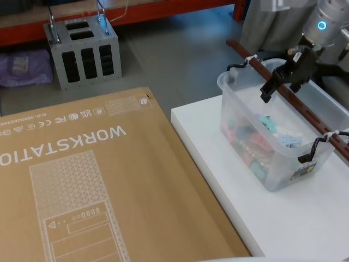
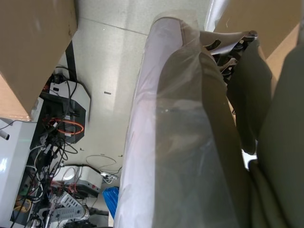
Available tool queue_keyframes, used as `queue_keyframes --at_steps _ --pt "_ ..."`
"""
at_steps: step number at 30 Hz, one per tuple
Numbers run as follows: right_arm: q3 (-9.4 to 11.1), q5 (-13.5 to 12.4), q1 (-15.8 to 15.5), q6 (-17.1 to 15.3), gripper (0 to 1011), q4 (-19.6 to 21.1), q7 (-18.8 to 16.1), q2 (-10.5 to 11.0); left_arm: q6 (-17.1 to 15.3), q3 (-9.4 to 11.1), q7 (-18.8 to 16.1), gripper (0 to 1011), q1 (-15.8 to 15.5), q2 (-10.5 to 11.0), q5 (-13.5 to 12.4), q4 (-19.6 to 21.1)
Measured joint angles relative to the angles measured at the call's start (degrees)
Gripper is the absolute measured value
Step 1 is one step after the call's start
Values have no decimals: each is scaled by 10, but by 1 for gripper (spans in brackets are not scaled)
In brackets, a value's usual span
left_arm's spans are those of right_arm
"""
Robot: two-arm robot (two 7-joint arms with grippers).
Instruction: Use one hand to grasp the basket and place it at the designated location.
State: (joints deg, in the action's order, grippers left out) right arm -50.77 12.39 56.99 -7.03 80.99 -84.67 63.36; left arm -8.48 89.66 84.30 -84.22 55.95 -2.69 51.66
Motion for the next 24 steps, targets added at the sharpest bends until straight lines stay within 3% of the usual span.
queue_keyframes --at_steps 24 --pt "27 35 14 -53 1001 68 -6 37 0 0 0 0 0 0 0 0"
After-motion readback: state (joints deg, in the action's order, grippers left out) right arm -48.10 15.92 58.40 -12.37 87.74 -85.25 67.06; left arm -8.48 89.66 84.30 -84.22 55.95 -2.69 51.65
